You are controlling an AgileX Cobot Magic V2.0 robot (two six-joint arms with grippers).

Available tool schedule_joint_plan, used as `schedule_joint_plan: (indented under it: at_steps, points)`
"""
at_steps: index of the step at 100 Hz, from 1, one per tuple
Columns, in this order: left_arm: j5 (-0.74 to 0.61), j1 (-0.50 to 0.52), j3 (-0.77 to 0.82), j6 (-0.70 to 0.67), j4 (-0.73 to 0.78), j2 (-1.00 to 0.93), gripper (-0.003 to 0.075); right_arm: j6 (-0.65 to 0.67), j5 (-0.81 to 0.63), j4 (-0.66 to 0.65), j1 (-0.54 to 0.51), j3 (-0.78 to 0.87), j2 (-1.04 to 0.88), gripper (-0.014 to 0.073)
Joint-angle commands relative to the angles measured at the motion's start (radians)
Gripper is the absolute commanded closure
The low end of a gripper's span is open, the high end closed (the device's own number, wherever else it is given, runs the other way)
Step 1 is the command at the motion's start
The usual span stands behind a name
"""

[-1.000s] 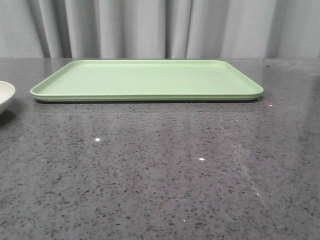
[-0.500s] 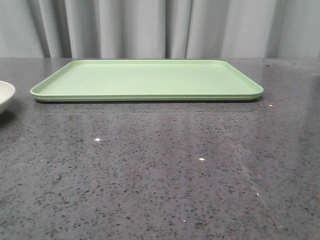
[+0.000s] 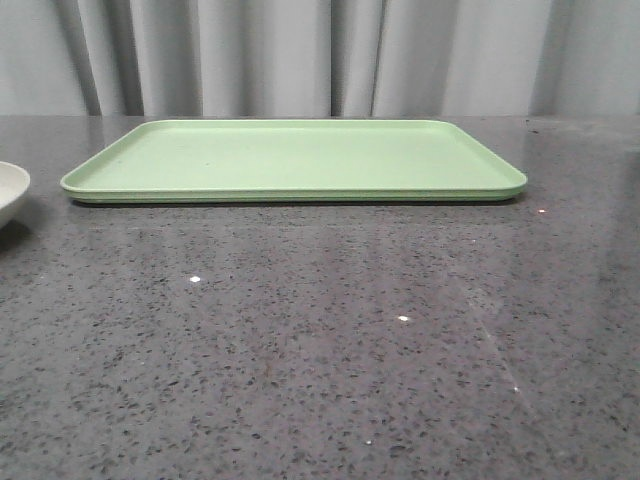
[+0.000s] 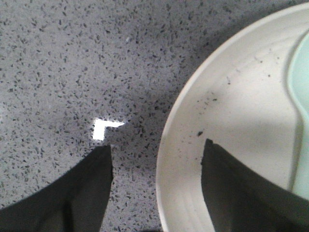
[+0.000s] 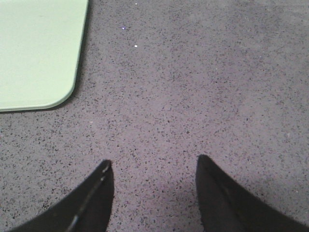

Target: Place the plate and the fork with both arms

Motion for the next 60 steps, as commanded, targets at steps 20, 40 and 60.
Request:
schedule_joint_plan:
  at_steps: [20,40,60]
  points:
    - [-0.03,0.001,-0.036,0.005,0.009,0.026,0.0348,-0.006,-0.072,-0.007,-0.005,-0.036,0.008,0.019]
    - [-0.032,0.001,-0.036,0.005,0.009,0.037,0.0423,-0.006,-0.072,-0.007,-0.005,-0.036,0.008,0.019]
    - [-0.035,0.001,-0.036,0.005,0.009,0.039,0.0438,-0.006,-0.072,-0.007,-0.005,-0.036,0.008,0.019]
